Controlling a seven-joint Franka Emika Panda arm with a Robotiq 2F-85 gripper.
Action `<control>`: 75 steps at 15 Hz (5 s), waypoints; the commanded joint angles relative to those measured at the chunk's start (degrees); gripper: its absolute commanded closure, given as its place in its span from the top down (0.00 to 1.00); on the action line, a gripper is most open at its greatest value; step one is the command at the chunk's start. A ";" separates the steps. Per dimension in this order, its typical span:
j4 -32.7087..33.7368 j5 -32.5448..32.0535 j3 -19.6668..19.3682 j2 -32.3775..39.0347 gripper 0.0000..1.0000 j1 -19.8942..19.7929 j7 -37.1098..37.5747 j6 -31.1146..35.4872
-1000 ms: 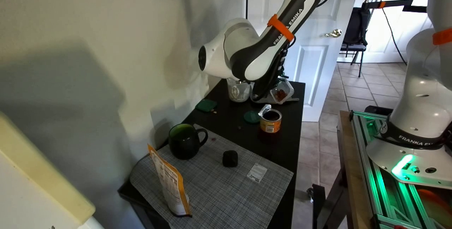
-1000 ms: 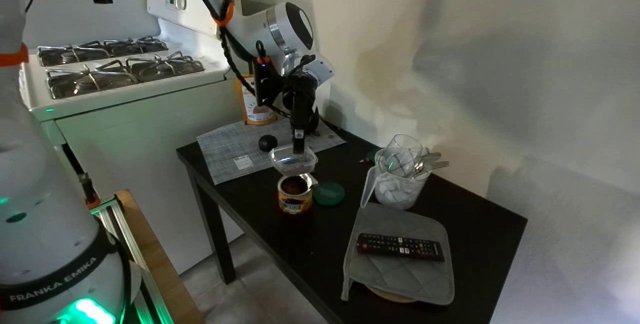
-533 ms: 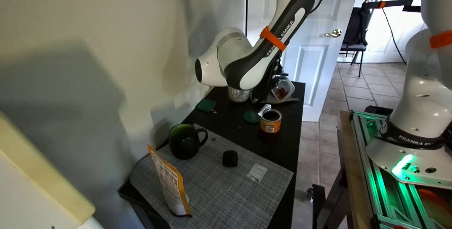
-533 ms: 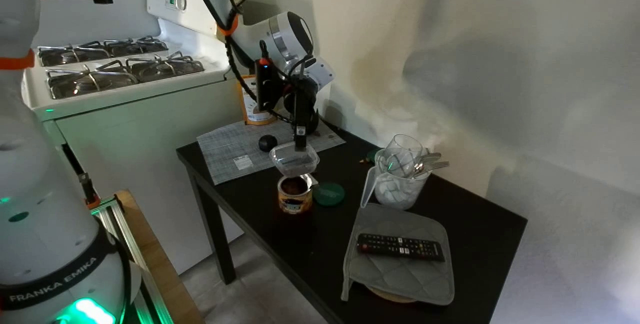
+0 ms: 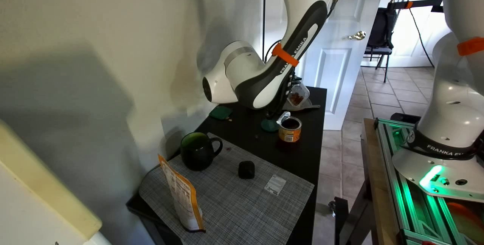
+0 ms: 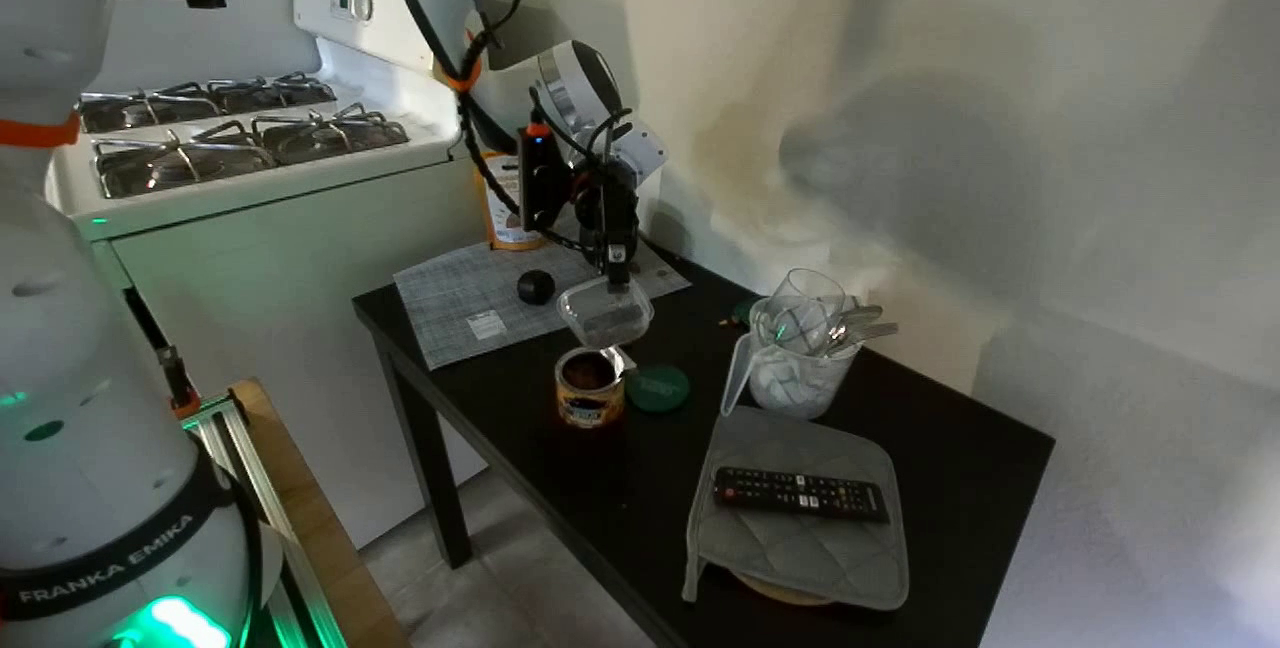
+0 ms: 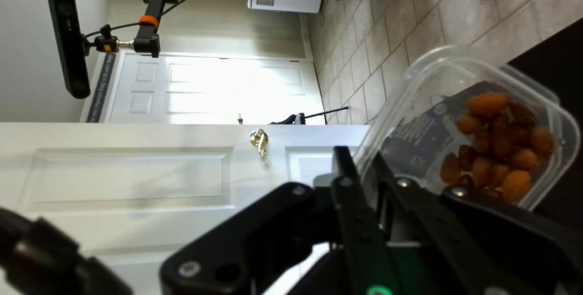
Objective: Pick up the small square clear lunch box and pour all its contents into the yellow can
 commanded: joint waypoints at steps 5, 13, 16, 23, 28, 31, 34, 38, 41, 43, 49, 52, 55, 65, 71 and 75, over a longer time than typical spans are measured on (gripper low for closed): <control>4.15 -3.03 0.67 4.86 0.03 2.59 -0.17 -5.78; 6.75 -5.53 1.04 8.30 0.03 3.73 -1.16 -9.40; 7.74 -6.33 1.24 9.45 0.03 4.08 -1.49 -10.33; 9.29 -6.83 2.06 11.73 0.03 5.35 -2.16 -15.97; 9.22 -7.24 2.38 12.53 0.03 5.18 -2.86 -17.29; 9.08 -7.41 2.36 12.79 0.03 5.04 -3.26 -17.68; 8.99 -7.57 2.25 13.18 0.03 5.17 -4.23 -19.32; 8.93 -7.96 2.33 13.46 0.03 4.94 -5.04 -20.19; 9.00 -8.30 2.16 13.78 0.03 4.68 -5.79 -21.12; 8.98 -8.59 2.17 13.81 0.03 4.42 -6.22 -21.15; 9.40 -9.13 1.84 14.12 0.03 3.69 -6.75 -21.08; 9.38 -10.14 1.76 14.47 0.03 3.61 -7.91 -21.98; 9.89 -10.75 1.84 15.45 0.03 3.75 -9.18 -23.49; 10.78 -5.75 2.93 10.91 0.03 0.88 -6.14 -14.93; 5.54 3.16 2.57 -0.58 0.03 -2.29 -5.62 -6.44; -0.25 10.20 1.69 -9.52 0.03 -4.77 -6.65 0.18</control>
